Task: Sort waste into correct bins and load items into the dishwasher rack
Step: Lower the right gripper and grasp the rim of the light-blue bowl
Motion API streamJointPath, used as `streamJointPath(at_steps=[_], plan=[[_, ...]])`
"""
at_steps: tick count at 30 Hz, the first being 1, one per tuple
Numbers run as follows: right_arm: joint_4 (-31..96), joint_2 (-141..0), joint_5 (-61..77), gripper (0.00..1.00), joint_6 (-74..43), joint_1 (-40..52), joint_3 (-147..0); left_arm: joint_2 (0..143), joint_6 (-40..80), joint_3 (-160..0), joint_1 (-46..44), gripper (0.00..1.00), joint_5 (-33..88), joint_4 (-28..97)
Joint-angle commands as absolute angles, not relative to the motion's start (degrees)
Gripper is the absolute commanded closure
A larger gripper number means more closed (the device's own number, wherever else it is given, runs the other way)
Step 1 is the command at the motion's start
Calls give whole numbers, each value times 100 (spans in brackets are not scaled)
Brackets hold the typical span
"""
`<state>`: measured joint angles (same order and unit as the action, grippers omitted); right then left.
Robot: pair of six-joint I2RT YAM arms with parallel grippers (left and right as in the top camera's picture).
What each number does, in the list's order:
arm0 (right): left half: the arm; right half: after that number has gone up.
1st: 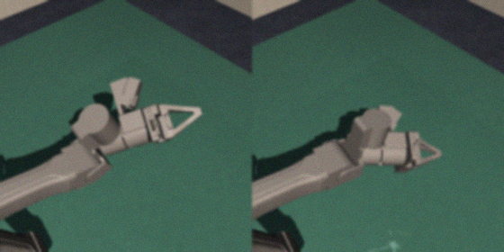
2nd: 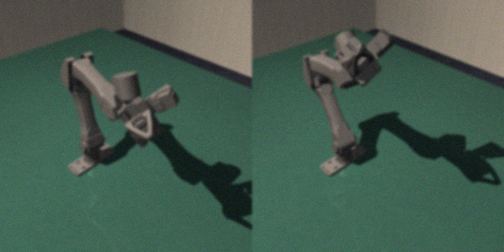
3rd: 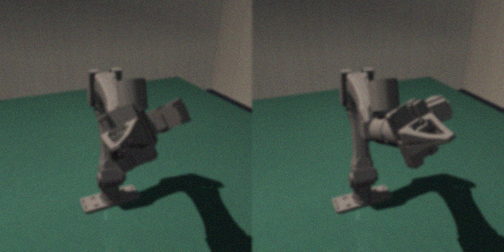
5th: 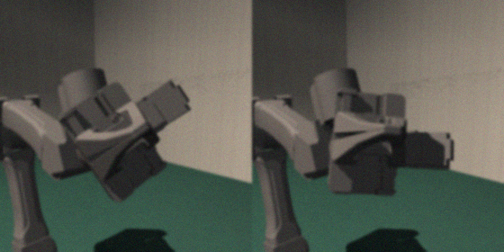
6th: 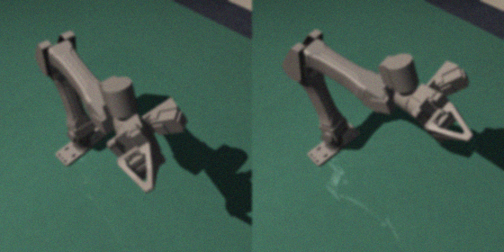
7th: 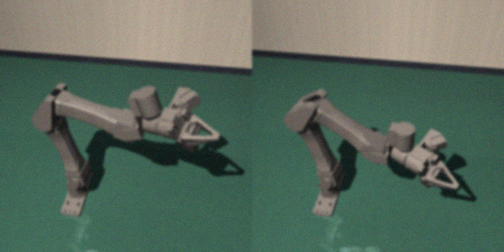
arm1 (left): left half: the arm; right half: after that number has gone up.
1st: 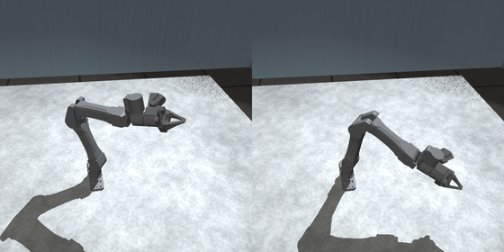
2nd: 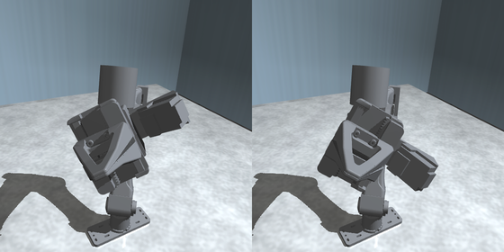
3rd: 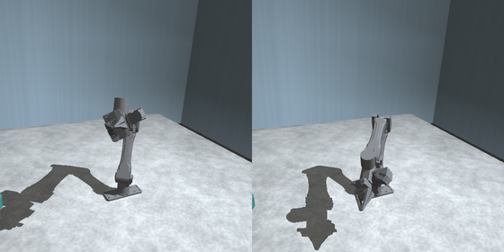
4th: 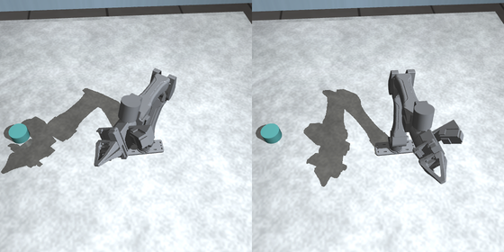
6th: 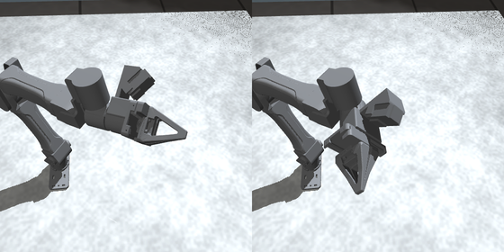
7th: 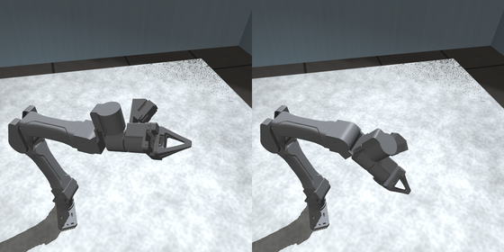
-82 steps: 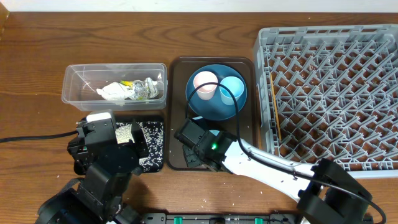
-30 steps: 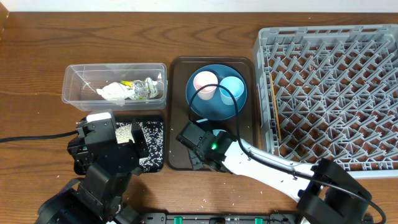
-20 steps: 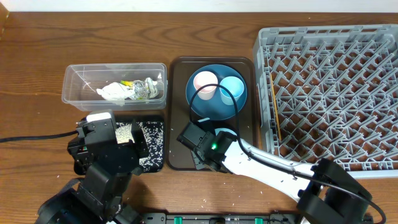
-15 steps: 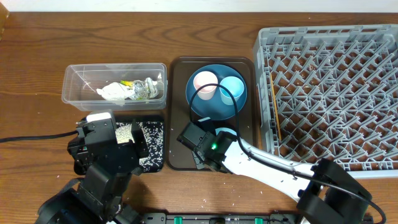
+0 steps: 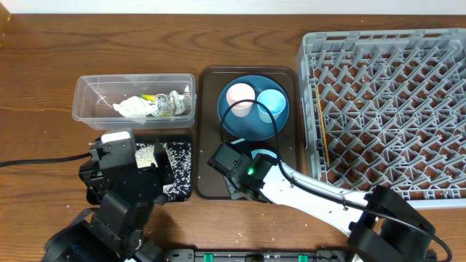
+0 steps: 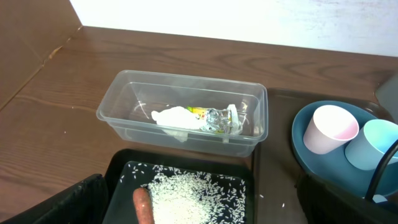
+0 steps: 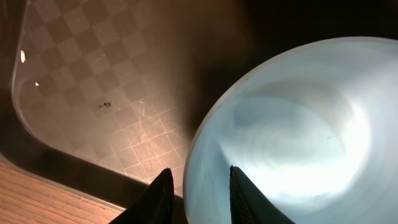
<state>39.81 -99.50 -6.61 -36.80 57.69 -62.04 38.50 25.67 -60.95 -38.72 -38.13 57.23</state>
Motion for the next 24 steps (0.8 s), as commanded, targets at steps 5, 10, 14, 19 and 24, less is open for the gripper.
streamJointPath(at_steps=[5,10,14,19,24], plan=[[3997,-10009,-661,74,-3616,5896,-6180,3846,2593,-6184,-3852,1,-3946,5743],[4045,-10009,-659,74,-3616,5896,-6180,3846,2593,-6184,-3852,1,-3944,5741],[4073,-10009,-661,78,-3616,5896,-6180,3846,2593,-6184,-3852,1,-3944,5743],[4143,-10009,-659,89,-3616,5896,-6180,3846,2593,-6184,-3852,1,-3946,5743],[4294,-10009,-598,98,-3616,5896,-6180,3846,2593,-6184,-3852,1,-3944,5743]])
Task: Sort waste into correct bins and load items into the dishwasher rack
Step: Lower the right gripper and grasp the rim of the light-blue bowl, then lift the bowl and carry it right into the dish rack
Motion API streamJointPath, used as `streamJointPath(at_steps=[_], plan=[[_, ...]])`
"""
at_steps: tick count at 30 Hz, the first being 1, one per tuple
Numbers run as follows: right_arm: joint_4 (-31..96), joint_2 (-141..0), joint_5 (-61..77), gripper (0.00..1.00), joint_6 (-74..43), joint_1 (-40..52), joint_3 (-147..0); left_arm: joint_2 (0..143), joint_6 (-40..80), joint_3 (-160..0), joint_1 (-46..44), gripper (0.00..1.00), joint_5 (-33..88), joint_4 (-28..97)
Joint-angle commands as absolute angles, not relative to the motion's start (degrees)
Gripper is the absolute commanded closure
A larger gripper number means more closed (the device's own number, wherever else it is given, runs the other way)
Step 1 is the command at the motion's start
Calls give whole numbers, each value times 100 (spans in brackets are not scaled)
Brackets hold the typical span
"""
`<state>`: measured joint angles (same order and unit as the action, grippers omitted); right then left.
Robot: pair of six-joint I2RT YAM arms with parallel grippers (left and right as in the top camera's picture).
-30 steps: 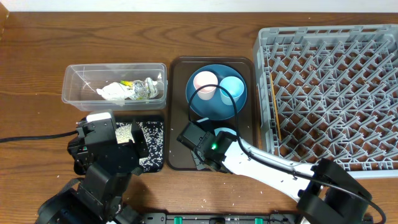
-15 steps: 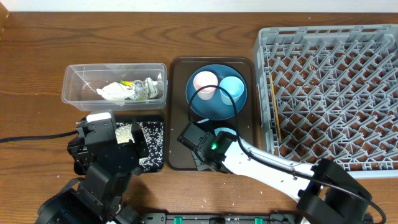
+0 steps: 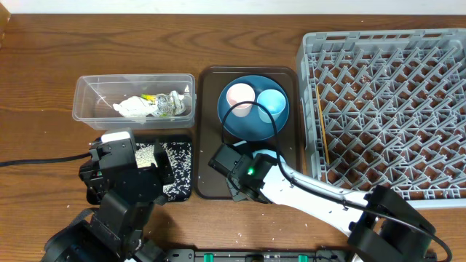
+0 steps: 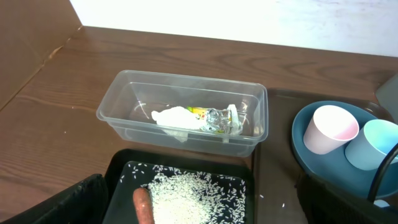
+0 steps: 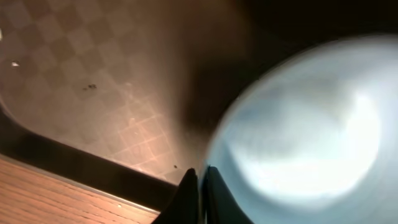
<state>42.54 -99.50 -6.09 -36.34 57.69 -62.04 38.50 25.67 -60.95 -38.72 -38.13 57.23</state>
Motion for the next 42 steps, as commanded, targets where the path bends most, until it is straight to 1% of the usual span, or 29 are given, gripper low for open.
streamJointPath(at_steps=[1,8,12,17,23,28,33,38,42], plan=[[4292,-10009,-598,99,-3616,5896,-6180,3846,2593,-6184,-3852,1,-3944,5745],[4309,-9979,-582,99,-3616,5861,-6198,3846,2593,-6184,-3852,1,-3944,5745],[4543,-9743,-73,99,-3555,5697,-6403,3846,2593,-6184,-3852,1,-3944,5745],[4958,-9048,375,99,-3089,5352,-6783,3846,2593,-6184,-3852,1,-3944,5745],[5015,-7843,585,99,-2604,4807,-6884,3846,2593,-6184,-3852,1,-3946,5745],[5210,-6816,967,99,-1949,4082,-6884,3846,2593,-6184,-3852,1,-3946,5745],[5417,-6025,2005,99,-982,3035,-6884,3846,2593,-6184,-3852,1,-3946,5745],[5592,-5653,3030,99,123,1898,-6884,3846,2593,-6184,-3852,1,-3944,5745],[5623,-5693,4095,99,637,1083,-6866,3846,2596,-6184,-3852,1,-3946,5745]])
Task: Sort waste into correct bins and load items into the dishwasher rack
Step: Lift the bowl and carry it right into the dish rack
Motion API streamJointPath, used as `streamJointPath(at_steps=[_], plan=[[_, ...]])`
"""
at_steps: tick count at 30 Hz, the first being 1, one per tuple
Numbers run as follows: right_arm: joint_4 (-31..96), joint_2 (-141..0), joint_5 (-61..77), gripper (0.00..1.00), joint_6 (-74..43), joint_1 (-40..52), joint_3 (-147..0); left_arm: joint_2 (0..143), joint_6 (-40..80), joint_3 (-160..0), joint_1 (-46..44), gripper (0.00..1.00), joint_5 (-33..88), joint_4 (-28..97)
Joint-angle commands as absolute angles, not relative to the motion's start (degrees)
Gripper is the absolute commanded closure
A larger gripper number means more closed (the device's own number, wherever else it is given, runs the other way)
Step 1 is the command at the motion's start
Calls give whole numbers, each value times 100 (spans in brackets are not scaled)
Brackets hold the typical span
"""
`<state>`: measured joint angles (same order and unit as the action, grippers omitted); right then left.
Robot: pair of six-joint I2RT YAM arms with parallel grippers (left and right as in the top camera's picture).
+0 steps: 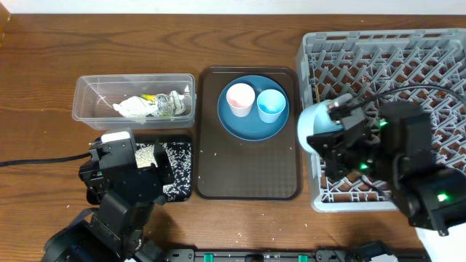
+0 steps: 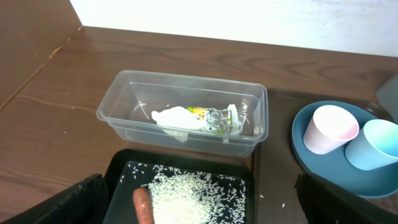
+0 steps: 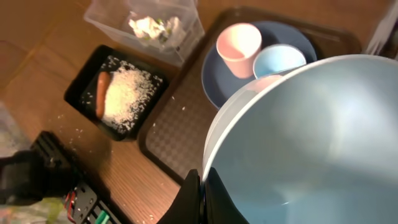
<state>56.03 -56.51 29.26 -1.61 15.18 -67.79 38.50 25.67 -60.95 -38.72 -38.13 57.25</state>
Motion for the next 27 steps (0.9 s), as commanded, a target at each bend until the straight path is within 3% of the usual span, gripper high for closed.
streamJointPath(at_steps=[1,14,27], plan=[[5634,-5734,4239,99,679,891,-6860,3846,2593,-6184,-3852,1,-3944,5745],[4807,-7282,6541,99,1551,-961,-6858,3846,2593,-6184,-3852,1,-3944,5745],[2738,-9133,8538,99,1310,-1295,-6858,3846,2593,-6184,-3852,1,-3946,5745]])
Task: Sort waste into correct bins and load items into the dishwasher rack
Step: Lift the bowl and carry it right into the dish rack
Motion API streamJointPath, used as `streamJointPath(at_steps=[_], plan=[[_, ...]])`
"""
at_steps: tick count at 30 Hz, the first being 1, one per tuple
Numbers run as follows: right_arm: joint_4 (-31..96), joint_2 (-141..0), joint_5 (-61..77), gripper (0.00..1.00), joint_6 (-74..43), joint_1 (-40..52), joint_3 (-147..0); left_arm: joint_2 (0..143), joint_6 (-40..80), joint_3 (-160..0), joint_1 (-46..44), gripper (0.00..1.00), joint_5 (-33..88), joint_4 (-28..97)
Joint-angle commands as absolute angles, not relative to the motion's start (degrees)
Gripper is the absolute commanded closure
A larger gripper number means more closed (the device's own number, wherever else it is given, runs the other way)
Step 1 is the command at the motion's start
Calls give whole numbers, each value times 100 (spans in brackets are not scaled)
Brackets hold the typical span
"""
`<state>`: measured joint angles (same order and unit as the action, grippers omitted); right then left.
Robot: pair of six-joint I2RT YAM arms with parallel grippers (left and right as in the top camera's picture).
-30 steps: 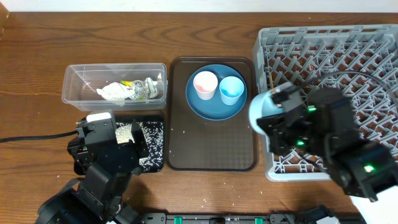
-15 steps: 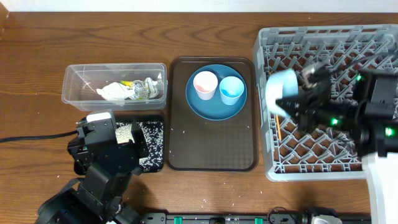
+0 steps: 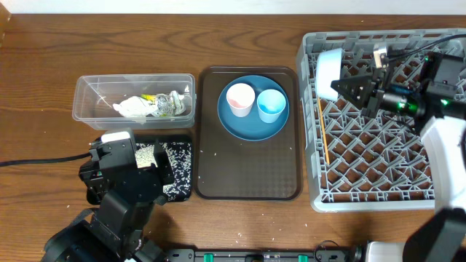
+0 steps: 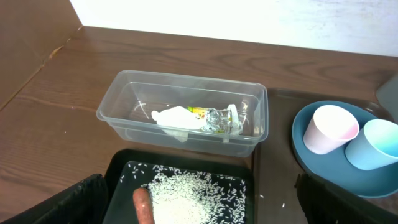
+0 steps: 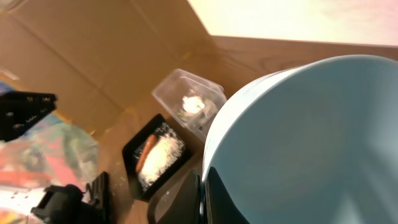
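My right gripper is shut on the rim of a light-blue bowl, which is tipped on edge over the far left part of the grey dishwasher rack. In the right wrist view the bowl fills the frame, with the gripper pinching its rim. A blue plate on the brown tray carries a pink cup and a blue cup. My left gripper hangs open over the black tray of rice and a sausage.
A clear bin holding crumpled wrappers stands behind the black tray. A thin wooden stick lies along the rack's left side. Rice grains are scattered on the brown tray and the table's front.
The right gripper has moved with the bowl from the rack's left edge at mid-depth to its far left part, and the bowl now stands more on edge. The left arm is unchanged.
The right gripper stood open around the bowl's rim at the front of the brown tray, then was shut on it. Later the bowl was held up over the rack's left edge, and now over its far left part. The left gripper stayed open over the rice tray.
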<state>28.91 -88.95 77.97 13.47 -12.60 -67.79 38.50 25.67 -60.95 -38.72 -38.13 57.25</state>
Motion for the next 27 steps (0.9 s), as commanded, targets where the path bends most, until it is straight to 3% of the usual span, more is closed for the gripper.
streamJointPath(at_steps=[1,11,27], plan=[[2650,-9225,8538,99,1310,-1295,-6858,3846,2593,-6184,-3852,1,-3946,5745],[1988,-10130,8536,99,1310,-1315,-6858,3846,2593,-6184,-3852,1,-3944,5743],[2311,-10877,7972,99,1332,-1680,-6855,3846,2593,-6184,-3852,1,-3946,5743]])
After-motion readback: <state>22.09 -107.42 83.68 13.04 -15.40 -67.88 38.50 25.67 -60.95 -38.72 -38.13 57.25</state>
